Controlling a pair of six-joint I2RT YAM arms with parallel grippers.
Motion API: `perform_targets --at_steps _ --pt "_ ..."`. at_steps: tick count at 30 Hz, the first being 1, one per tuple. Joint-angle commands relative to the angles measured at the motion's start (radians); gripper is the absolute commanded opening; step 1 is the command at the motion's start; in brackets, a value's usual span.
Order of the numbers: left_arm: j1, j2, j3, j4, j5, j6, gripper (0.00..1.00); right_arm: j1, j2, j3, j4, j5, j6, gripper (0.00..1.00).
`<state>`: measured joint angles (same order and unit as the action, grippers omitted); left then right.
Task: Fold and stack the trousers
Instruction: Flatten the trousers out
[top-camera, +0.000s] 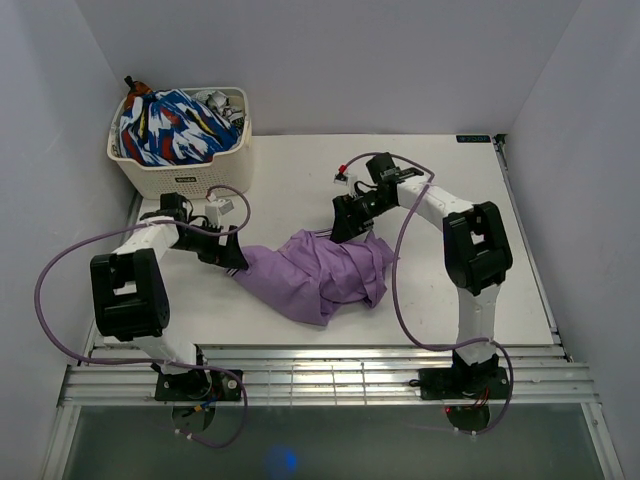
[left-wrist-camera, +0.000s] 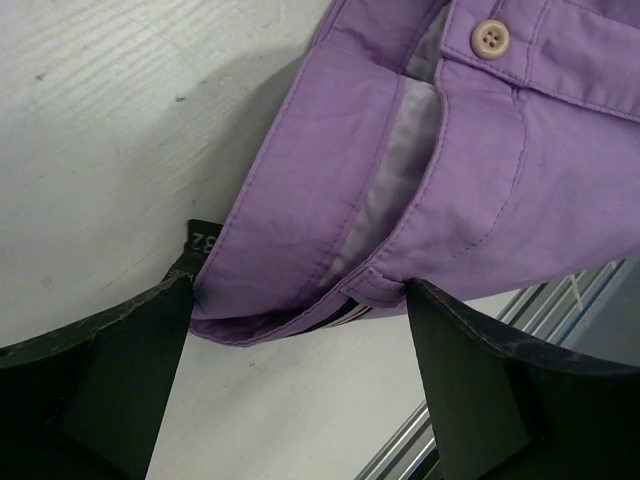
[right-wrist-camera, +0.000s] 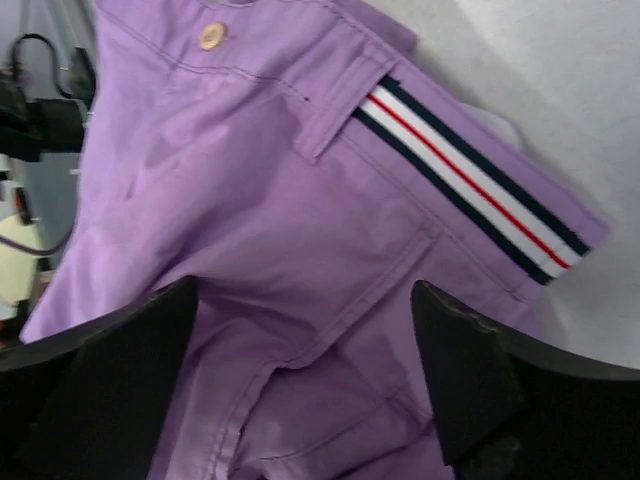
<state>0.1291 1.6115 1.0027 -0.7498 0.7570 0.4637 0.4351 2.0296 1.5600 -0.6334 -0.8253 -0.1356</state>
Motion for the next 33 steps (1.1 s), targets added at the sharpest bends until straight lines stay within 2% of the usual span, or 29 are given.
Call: perform_targets --at_steps 1,2,3,4,5,6,7,8,9,10,11,12,13,19,20,21,23,24,25,26,27,28,30,33 --pt "0.006 0.013 -0.012 -0.063 0.148 0.107 0.97 0.007 -0.019 0.064 -0.032 -0.178 0.024 0.98" --pt "0.006 0.014 -0.012 -0.066 0.16 0.113 0.95 0.007 -0.038 0.061 -0.032 -0.195 0.022 0.97" --pt "0.004 0.013 -0.012 -0.068 0.172 0.119 0.92 0.007 -0.052 0.052 -0.031 -0.207 0.018 0.91" --pt "0.004 0.005 -0.009 -0.069 0.197 0.125 0.89 0.007 -0.071 0.048 -0.026 -0.221 0.017 0.8" --pt "0.004 -0.001 -0.004 -0.077 0.209 0.128 0.75 0.007 -0.104 0.049 -0.023 -0.227 0.014 0.74" --pt "0.004 -0.004 0.017 -0.08 0.223 0.133 0.67 0.007 -0.12 0.054 -0.023 -0.236 0.013 0.69" --pt "0.004 -0.019 0.033 -0.083 0.244 0.125 0.6 0.004 -0.135 0.06 -0.02 -0.239 0.011 0.58" --pt "0.004 -0.025 0.048 -0.083 0.254 0.119 0.47 0.002 -0.164 0.069 -0.019 -0.238 0.01 0.52" --pt "0.004 -0.031 0.066 -0.083 0.263 0.112 0.4 0.001 -0.18 0.08 -0.015 -0.223 0.008 0.46" --pt "0.004 -0.038 0.104 -0.086 0.271 0.107 0.32 -0.004 -0.193 0.106 -0.015 -0.21 0.002 0.32" --pt "0.006 -0.05 0.126 -0.091 0.283 0.093 0.23 -0.009 -0.221 0.118 -0.018 -0.195 -0.008 0.22" --pt "0.006 -0.056 0.146 -0.092 0.288 0.087 0.05 -0.01 -0.236 0.124 -0.019 -0.148 -0.031 0.1" --pt "0.006 -0.062 0.184 -0.095 0.291 0.079 0.0 -0.018 -0.252 0.127 -0.019 -0.129 -0.041 0.08" --pt "0.004 -0.148 0.281 -0.108 0.298 0.078 0.0 -0.078 -0.368 0.127 -0.018 -0.052 -0.09 0.08" --pt "0.0 -0.166 0.299 -0.108 0.3 0.087 0.0 -0.081 -0.39 0.118 -0.02 -0.026 -0.097 0.09" --pt "-0.011 -0.212 0.307 -0.108 0.301 0.117 0.0 -0.082 -0.399 0.109 -0.023 0.012 -0.108 0.14" --pt "-0.034 -0.274 0.304 -0.124 0.291 0.194 0.0 -0.088 -0.426 0.072 -0.022 0.028 -0.143 0.45" --pt "-0.081 -0.345 0.295 -0.131 0.244 0.237 0.0 -0.088 -0.433 0.061 -0.017 0.046 -0.148 0.63" --pt "-0.109 -0.385 0.281 -0.137 0.204 0.327 0.0 -0.093 -0.439 0.051 -0.009 0.046 -0.156 0.89" --pt "-0.17 -0.428 0.263 -0.137 0.162 0.372 0.0 -0.095 -0.446 0.042 -0.003 0.048 -0.173 0.97" --pt "-0.254 -0.471 0.208 -0.137 0.121 0.418 0.0 -0.095 -0.448 0.026 0.004 0.055 -0.177 0.98" --pt "-0.294 -0.561 0.176 -0.135 0.037 0.514 0.0 -0.095 -0.448 0.02 0.018 0.054 -0.18 0.97" --pt "-0.391 -0.678 0.078 -0.134 -0.059 0.594 0.0 -0.095 -0.433 0.011 0.021 0.035 -0.193 0.96" --pt "-0.448 -0.763 -0.04 -0.158 -0.126 0.742 0.0 -0.095 -0.393 -0.001 0.027 -0.015 -0.187 0.93"
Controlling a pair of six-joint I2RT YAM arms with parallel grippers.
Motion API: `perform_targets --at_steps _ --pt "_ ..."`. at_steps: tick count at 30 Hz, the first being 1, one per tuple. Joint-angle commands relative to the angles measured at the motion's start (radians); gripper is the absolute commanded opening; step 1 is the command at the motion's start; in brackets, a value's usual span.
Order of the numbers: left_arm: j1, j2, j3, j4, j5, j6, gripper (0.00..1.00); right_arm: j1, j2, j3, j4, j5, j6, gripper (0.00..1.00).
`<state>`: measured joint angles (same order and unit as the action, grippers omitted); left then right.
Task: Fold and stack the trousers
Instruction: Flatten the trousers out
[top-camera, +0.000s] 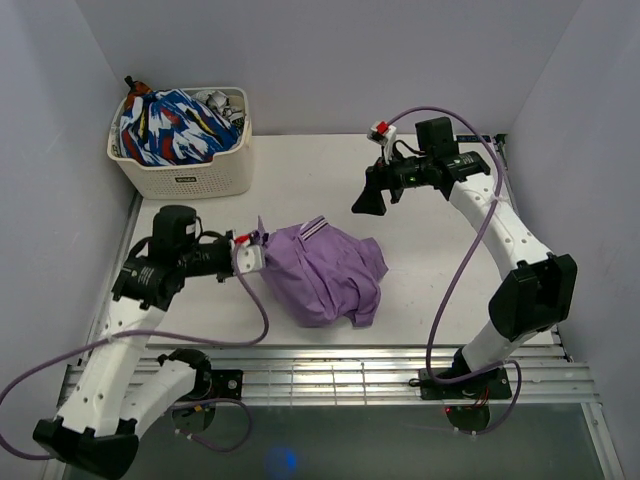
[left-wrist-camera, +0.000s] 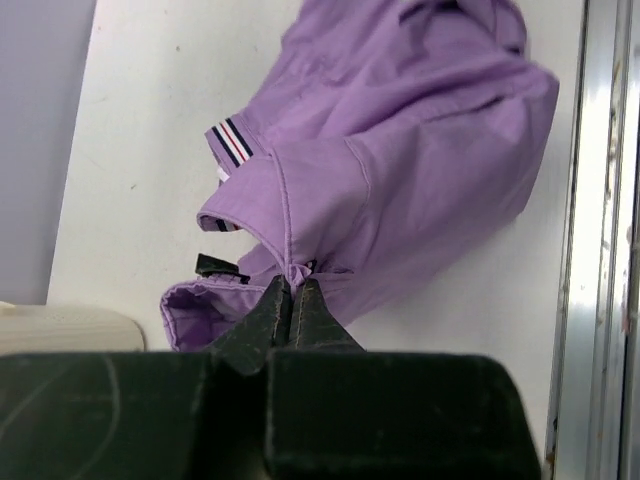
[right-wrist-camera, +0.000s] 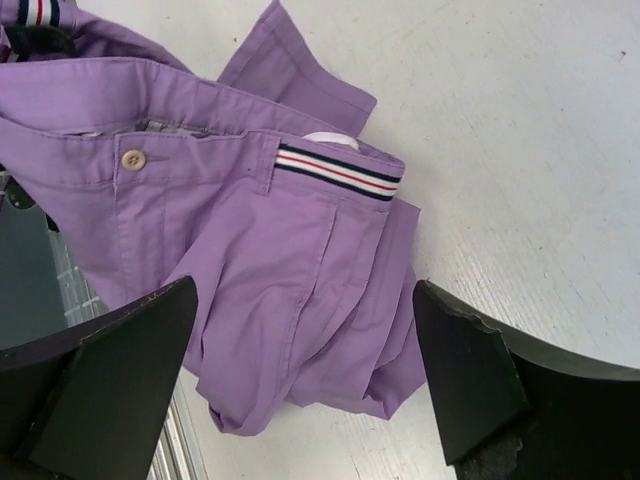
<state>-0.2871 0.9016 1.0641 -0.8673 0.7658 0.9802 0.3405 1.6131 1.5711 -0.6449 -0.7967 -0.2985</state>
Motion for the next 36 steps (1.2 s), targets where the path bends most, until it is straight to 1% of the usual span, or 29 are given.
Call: perform_targets --at_steps 1,2,3,4,5,7,9,12,15,20,21,23,25,29,30,32,36 --pt "-0.037 -0.069 -0.13 -0.094 -0.155 0.273 0.0 0.0 0.036 -0.022 0.045 -0.055 -0.013 0.92" --pt "-0.038 -0.096 -0.157 -0.117 -0.195 0.346 0.0 0.002 0.063 -0.025 0.062 -0.071 -0.005 0.91" --pt "-0.038 -0.108 -0.188 -0.136 -0.213 0.376 0.0 0.003 0.079 -0.029 0.071 -0.096 0.016 0.9" --pt "-0.038 -0.125 -0.25 -0.156 -0.235 0.4 0.0 0.008 0.094 -0.032 0.079 -0.104 0.027 0.9" --pt "-0.038 -0.163 -0.283 -0.162 -0.275 0.447 0.0 0.012 0.122 -0.036 0.1 -0.111 0.038 0.9" --pt "-0.038 -0.205 -0.36 -0.156 -0.299 0.483 0.0 0.031 0.145 -0.037 0.122 -0.133 0.058 0.9" --pt "-0.038 -0.256 -0.392 -0.141 -0.313 0.503 0.0 0.049 0.174 -0.037 0.166 -0.107 0.073 0.9" --pt "-0.038 -0.254 -0.405 -0.125 -0.316 0.488 0.0 0.094 0.241 0.006 0.171 -0.07 0.078 0.9" --pt "-0.038 -0.216 -0.383 -0.114 -0.319 0.442 0.0 0.137 0.315 0.071 0.159 -0.041 0.085 0.96" --pt "-0.038 -0.191 -0.368 -0.096 -0.316 0.411 0.0 0.204 0.401 0.127 0.176 0.046 0.11 1.0" --pt "-0.038 -0.191 -0.374 -0.091 -0.316 0.408 0.0 0.216 0.415 0.15 0.171 0.078 0.111 0.97" --pt "-0.038 -0.193 -0.38 -0.084 -0.319 0.408 0.0 0.224 0.455 0.168 0.154 0.102 0.11 0.95" --pt "-0.038 -0.196 -0.386 -0.078 -0.319 0.405 0.0 0.232 0.484 0.185 0.152 0.155 0.122 0.93" --pt "-0.038 -0.196 -0.391 -0.07 -0.324 0.394 0.0 0.241 0.516 0.196 0.139 0.203 0.124 0.91" --pt "-0.038 -0.196 -0.391 -0.068 -0.327 0.391 0.0 0.244 0.521 0.198 0.134 0.202 0.122 0.9" --pt "-0.038 -0.193 -0.391 -0.058 -0.332 0.384 0.0 0.249 0.53 0.198 0.122 0.186 0.116 0.85" --pt "-0.038 -0.175 -0.38 -0.03 -0.332 0.33 0.0 0.253 0.522 0.176 0.097 0.079 0.102 0.77"
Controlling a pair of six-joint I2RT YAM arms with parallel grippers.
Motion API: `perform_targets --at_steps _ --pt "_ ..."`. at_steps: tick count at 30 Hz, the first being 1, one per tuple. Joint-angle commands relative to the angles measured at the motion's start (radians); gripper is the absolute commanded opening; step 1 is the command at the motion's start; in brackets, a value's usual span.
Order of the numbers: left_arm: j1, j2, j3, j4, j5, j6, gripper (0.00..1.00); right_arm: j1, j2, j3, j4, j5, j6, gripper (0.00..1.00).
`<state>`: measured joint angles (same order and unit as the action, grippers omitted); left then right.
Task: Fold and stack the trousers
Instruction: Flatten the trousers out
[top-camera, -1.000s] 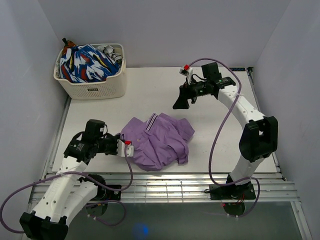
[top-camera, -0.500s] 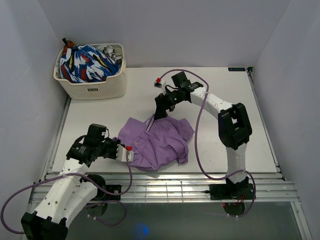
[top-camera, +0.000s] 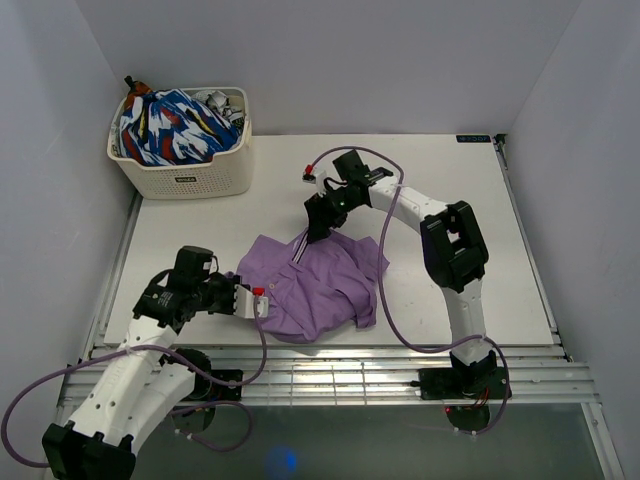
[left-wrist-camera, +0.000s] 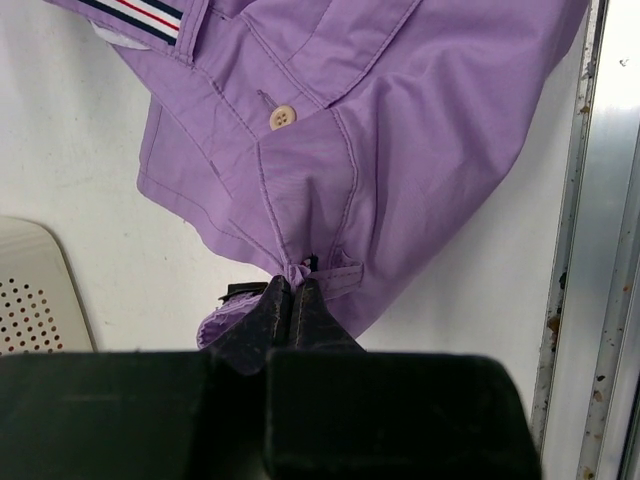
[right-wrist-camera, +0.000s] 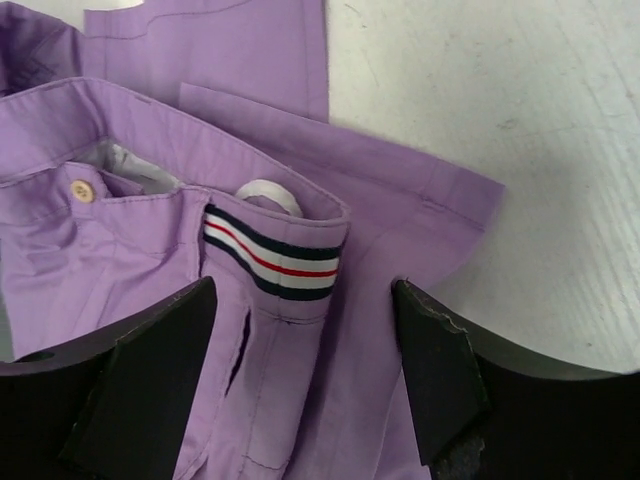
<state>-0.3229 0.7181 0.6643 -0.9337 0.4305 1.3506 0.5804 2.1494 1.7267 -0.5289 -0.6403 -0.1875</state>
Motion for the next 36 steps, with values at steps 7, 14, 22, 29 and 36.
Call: perform_targets --at_steps 7,14,22,29,36 --pt "-0.002 0.047 0.041 0.07 0.01 -0.105 0.0 0.015 -0.028 0.02 -0.029 -0.211 -0.017 0.74" --pt "-0.002 0.046 0.049 0.081 0.001 -0.114 0.0 0.035 0.062 0.138 -0.072 -0.157 -0.018 0.74" --pt "-0.002 0.034 0.038 0.082 -0.002 -0.123 0.0 0.085 0.104 0.209 -0.08 -0.013 -0.036 0.78" --pt "-0.002 0.04 0.037 0.085 -0.001 -0.125 0.0 0.098 0.11 0.223 -0.129 0.082 -0.061 0.74" --pt "-0.001 0.073 0.087 0.165 -0.039 -0.264 0.0 0.09 -0.05 0.172 -0.16 0.063 -0.115 0.12"
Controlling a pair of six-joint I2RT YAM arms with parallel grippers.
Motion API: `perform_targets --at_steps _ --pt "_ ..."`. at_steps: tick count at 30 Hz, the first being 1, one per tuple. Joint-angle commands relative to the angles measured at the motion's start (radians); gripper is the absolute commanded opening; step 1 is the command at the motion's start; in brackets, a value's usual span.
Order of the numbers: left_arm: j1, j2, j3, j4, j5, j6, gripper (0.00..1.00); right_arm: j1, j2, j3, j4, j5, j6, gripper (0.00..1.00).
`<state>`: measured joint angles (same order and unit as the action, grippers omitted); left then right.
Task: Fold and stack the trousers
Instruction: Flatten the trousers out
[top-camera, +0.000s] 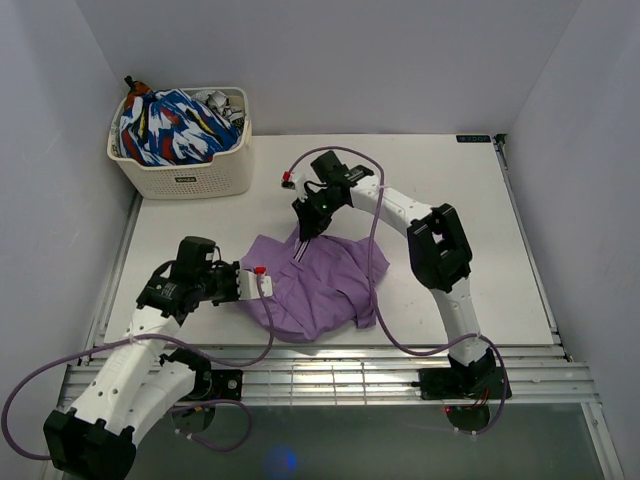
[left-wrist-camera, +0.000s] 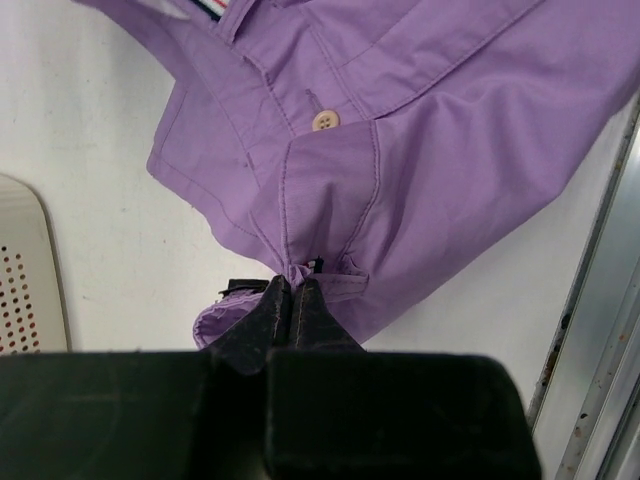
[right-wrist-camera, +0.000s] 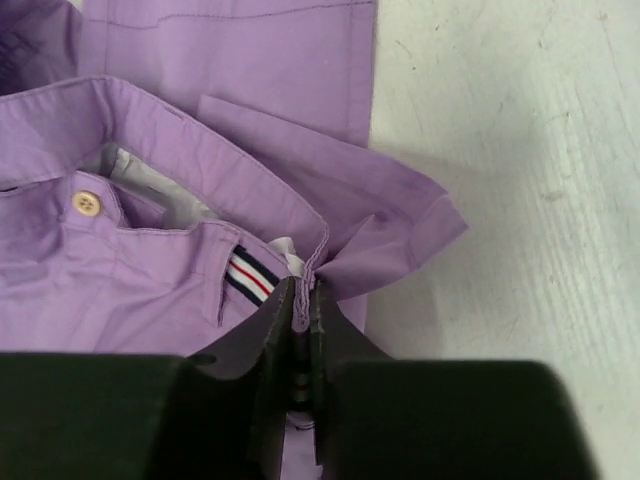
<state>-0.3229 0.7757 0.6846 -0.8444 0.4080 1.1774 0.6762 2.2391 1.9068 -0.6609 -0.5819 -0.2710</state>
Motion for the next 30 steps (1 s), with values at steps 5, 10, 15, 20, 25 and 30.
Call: perform_targets --at_steps 5,10,15,20,25,30 --pt "0.007 0.134 0.164 0.169 -0.141 -0.386 0.0 -0.085 -0.3 -0.022 -0.022 0.004 -0.04 0.08" --pt "0.054 0.269 0.417 0.265 -0.25 -0.668 0.0 -0.263 -0.495 -0.015 0.021 -0.018 -0.039 0.08" --pt "0.07 0.431 0.732 0.294 -0.34 -0.881 0.0 -0.412 -0.666 -0.012 0.15 0.007 -0.002 0.08" --pt "0.071 0.474 0.944 0.353 -0.243 -0.907 0.0 -0.443 -0.748 -0.002 0.227 0.105 -0.037 0.08" --pt "0.073 0.392 0.88 0.335 -0.019 -0.82 0.0 -0.448 -0.815 -0.066 0.184 0.062 -0.048 0.08" --pt "0.071 0.2 0.576 0.203 0.193 -0.696 0.0 -0.448 -0.97 -0.407 0.147 -0.013 -0.106 0.08"
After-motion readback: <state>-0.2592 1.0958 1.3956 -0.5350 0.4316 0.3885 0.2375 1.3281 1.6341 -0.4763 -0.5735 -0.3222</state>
